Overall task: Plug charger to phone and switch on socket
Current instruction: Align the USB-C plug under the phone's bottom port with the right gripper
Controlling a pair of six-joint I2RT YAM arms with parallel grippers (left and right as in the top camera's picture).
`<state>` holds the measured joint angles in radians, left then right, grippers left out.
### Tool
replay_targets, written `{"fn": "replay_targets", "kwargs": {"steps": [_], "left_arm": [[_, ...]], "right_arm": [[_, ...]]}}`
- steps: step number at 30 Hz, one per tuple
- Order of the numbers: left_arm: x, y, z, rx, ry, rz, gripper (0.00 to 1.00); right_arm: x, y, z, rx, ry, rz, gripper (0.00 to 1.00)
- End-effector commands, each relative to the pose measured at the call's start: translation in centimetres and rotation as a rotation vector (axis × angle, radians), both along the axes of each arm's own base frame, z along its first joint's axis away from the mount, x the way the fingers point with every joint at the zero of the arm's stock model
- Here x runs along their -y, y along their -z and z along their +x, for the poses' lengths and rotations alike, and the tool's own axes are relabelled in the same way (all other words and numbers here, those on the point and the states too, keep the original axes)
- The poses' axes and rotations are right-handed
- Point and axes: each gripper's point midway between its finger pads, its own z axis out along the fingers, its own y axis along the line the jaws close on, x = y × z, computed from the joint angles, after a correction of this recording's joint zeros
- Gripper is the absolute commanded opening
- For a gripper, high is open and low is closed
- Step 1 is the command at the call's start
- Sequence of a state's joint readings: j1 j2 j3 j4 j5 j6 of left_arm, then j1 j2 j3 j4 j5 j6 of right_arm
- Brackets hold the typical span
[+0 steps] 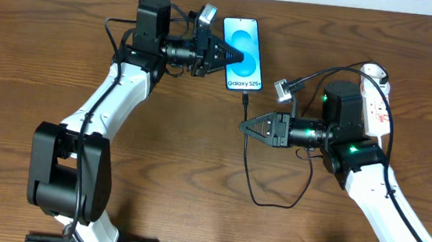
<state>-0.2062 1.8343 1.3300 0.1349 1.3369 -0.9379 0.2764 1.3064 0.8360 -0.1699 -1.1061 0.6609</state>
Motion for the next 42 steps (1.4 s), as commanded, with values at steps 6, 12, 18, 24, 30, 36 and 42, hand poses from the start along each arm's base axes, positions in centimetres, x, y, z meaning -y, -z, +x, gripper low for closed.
{"fn": "replay_targets", "kwargs": {"steps": [6,12,18,24,30,36,42], "left_arm": [[0.21,-1.67,-0.84,0.065,0.044,-0.024,0.07],[0.21,-1.61,-0.86,0.056,0.043,-0.023,0.07],[0.21,-1.59,-0.86,0.048,0.042,-0.023,0.07],[0.21,-1.59,-0.86,0.034,0.041,-0.023,0.07],[0.22,-1.59,-0.87,0.024,0.04,-0.024,0.08],[0.22,-1.59,-0.89,0.023,0.04,-0.024,0.07],[0.22,-1.61,-0.95,0.022,0.044,-0.025,0.07]], "right_arm": [[-0.17,-0.17,-0.26,0.009,-0.012,0.004,0.01],[-0.18,-0.18,-0.27,-0.007,-0.009,0.006,0.01],[-0.16,-0.12,-0.32,-0.024,-0.005,0.006,0.01],[-0.16,-0.09,-0.33,-0.026,-0.005,0.006,0.01],[-0.16,-0.09,-0.33,-0.026,-0.005,0.005,0.01],[-0.16,-0.09,-0.33,-0.025,-0.005,0.005,0.01],[-0.12,-0.03,-0.2,-0.024,0.002,0.001,0.01]]}}
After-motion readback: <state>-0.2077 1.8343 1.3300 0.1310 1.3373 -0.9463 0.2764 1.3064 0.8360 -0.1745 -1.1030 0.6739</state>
